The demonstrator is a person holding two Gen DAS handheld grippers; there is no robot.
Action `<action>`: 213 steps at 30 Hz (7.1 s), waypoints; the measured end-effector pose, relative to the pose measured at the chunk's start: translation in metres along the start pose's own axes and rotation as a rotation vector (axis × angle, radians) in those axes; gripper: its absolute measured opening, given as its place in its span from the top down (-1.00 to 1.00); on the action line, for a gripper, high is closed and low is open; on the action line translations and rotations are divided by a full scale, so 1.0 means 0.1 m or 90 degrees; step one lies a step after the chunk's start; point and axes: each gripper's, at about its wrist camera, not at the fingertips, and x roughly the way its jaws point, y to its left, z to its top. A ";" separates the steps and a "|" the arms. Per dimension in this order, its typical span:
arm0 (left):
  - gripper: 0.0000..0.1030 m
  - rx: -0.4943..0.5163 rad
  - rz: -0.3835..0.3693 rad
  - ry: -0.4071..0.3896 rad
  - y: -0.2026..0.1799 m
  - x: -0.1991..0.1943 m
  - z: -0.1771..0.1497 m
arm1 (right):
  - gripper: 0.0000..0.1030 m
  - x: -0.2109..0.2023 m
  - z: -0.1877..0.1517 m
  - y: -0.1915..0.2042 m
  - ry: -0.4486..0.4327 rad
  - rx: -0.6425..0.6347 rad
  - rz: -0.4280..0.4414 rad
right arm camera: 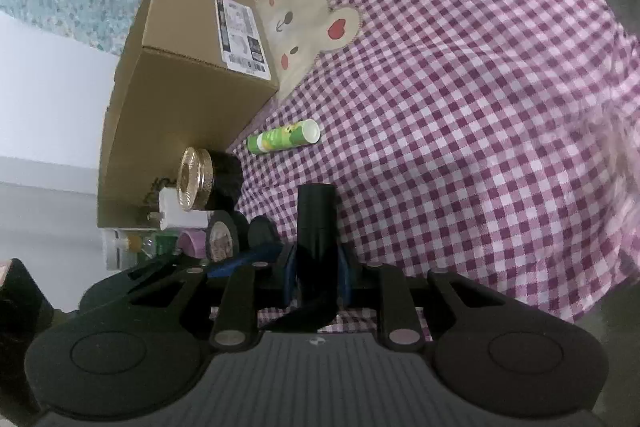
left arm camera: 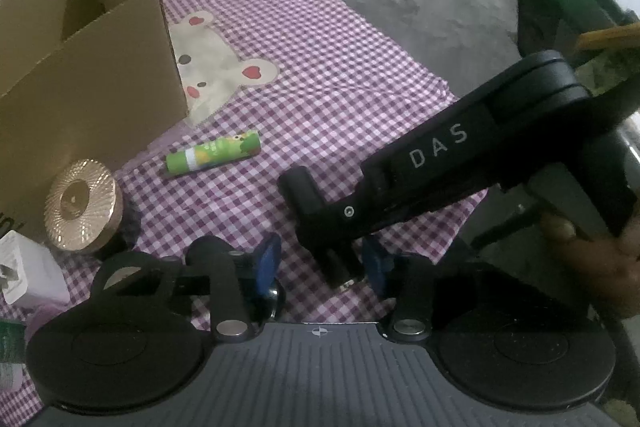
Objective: Organize rigid objects
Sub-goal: 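Lift the black cylinder with the right gripper and release it into the box, then move the right gripper back and grasp the second black cylinder, then carry the second black cylinder into the box and open the right gripper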
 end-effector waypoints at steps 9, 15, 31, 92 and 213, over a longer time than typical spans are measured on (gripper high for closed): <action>0.48 0.018 0.012 0.030 -0.03 0.10 0.01 | 0.55 -0.07 -0.07 -0.09 -0.013 0.023 0.041; 0.49 0.018 0.014 0.007 -0.03 -0.06 0.02 | 0.54 -0.09 -0.09 0.02 -0.031 0.016 0.045; 0.49 -0.103 0.117 -0.194 0.57 -1.57 0.02 | 0.54 -0.35 -0.07 1.75 -0.098 -0.227 0.075; 0.03 -0.304 0.153 -0.274 1.43 -2.13 -0.54 | 0.49 -0.03 -0.04 2.18 -0.042 -0.165 0.163; -0.05 -0.333 0.145 -0.265 1.55 -2.39 -0.18 | 0.34 0.33 0.55 2.29 -0.021 -0.134 0.208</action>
